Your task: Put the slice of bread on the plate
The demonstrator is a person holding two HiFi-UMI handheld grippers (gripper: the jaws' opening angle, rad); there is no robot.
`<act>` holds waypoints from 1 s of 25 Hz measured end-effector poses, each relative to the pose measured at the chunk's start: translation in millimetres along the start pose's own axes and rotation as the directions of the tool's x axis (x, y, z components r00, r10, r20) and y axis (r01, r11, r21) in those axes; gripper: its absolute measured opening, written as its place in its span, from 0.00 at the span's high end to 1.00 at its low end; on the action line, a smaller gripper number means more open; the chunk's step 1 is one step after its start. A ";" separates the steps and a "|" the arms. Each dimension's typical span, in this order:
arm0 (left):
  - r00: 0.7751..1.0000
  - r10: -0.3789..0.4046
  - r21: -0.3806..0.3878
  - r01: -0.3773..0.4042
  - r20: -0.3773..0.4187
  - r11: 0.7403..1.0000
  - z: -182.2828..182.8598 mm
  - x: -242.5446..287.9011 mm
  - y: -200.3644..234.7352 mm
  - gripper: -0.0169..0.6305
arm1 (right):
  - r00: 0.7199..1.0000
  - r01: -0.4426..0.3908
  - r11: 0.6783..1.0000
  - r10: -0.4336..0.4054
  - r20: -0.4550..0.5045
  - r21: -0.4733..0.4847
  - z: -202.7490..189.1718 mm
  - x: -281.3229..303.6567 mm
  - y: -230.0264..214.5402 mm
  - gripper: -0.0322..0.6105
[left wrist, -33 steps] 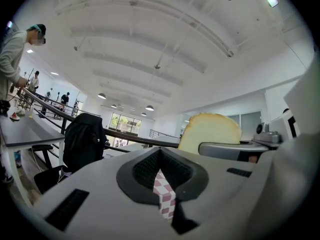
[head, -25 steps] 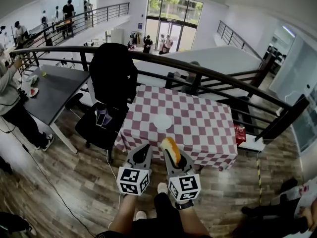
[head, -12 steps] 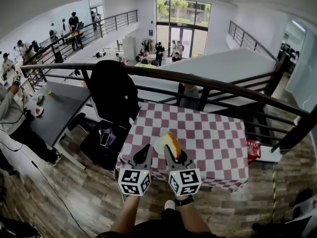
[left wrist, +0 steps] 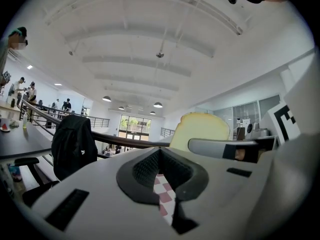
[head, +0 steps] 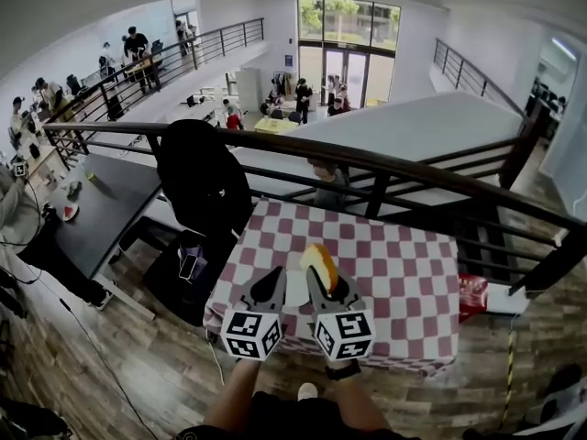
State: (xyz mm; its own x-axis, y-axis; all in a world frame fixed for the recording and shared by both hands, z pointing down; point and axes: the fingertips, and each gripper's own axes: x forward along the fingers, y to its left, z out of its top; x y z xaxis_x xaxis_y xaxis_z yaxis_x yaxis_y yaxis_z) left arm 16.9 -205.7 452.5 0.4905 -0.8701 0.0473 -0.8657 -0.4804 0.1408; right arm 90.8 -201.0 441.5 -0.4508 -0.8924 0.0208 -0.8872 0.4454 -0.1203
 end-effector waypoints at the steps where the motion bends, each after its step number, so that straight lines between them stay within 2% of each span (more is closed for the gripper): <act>1: 1.000 -0.001 0.000 0.001 -0.006 1.000 -3.0 3.1 -1.3 0.95 | 1.000 0.008 1.000 -0.008 -0.004 0.007 -1.7 0.6 -6.3 0.79; 7: 0.999 0.010 -0.001 -0.010 -0.040 1.000 -15.3 12.3 5.3 0.95 | 0.999 0.013 0.999 -0.010 -0.049 0.044 -16.9 15.5 -18.6 0.79; 13: 0.996 0.059 -0.059 -0.064 -0.071 0.996 -36.3 14.7 37.1 0.95 | 0.991 -0.026 0.999 0.030 -0.129 0.031 -43.7 33.0 -2.0 0.79; 25: 0.984 0.052 -0.082 -0.067 -0.171 0.994 -75.3 46.7 68.8 0.95 | 0.967 0.014 0.999 -0.007 -0.255 0.029 -82.0 65.1 -16.5 0.79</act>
State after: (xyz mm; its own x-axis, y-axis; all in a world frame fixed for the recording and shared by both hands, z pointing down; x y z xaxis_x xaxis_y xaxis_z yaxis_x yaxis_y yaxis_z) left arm -12.2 -271.0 538.9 0.4546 -0.8623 0.2230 -0.8855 -0.4104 0.2178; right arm 68.0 -260.5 526.2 -0.4551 -0.8473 0.2740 -0.8904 0.4301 -0.1488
